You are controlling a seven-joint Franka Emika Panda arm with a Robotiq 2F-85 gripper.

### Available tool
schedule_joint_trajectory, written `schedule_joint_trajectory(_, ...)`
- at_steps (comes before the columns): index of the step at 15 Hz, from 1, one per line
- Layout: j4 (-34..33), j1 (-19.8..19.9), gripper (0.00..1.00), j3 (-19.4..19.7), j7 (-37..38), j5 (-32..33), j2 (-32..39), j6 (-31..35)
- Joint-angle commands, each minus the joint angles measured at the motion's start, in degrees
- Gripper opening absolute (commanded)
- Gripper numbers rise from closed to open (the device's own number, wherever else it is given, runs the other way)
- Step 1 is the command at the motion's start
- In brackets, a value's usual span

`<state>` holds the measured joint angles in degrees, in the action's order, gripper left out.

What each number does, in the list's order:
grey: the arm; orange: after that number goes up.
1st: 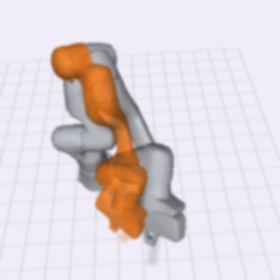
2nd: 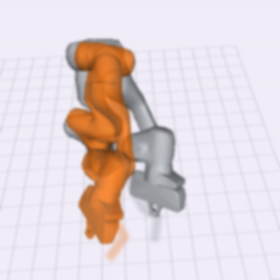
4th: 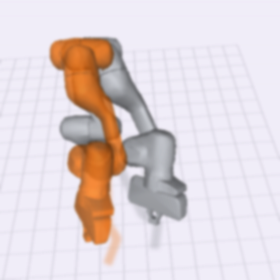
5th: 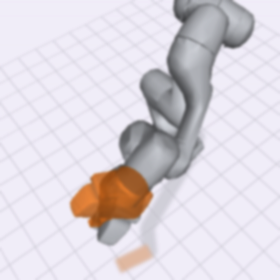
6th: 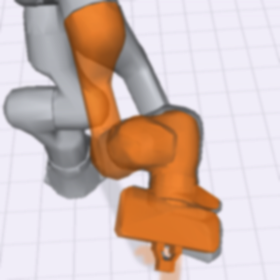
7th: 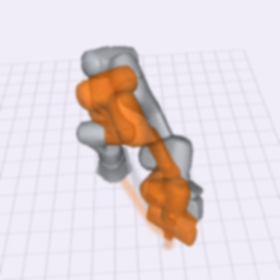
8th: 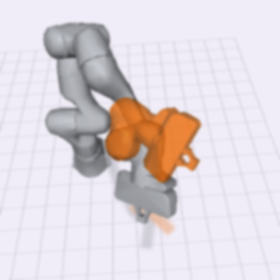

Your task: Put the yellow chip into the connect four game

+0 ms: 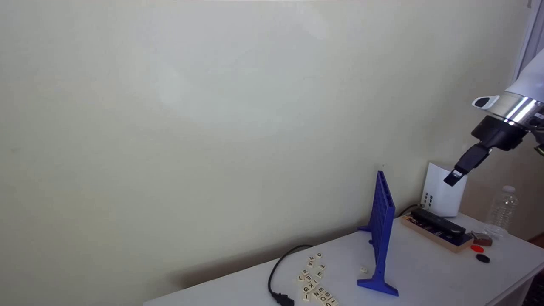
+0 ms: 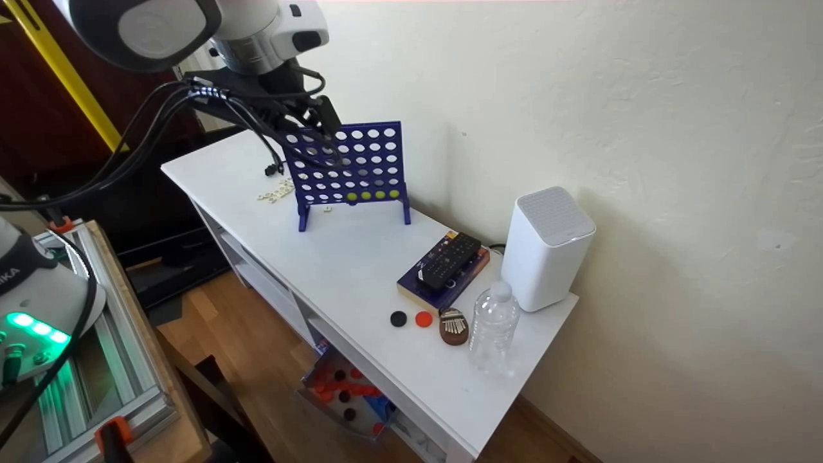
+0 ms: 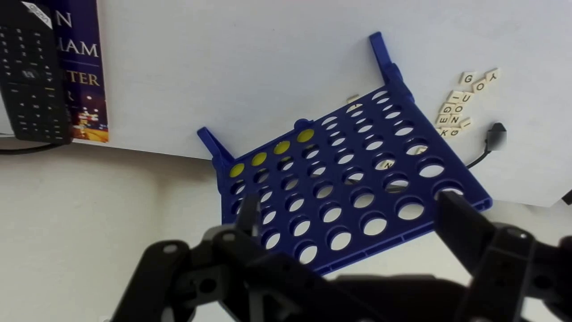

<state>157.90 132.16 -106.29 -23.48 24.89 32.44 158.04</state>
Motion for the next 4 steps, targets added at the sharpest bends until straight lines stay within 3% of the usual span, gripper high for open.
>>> schedule_joint_trajectory(1,-0.19,-0.19,1.0,0.46,1.33,1.81,0.5,-0.31)
schedule_joint_trajectory(4,-0.19,0.35,1.0,0.06,1.52,2.07,0.5,-0.53)
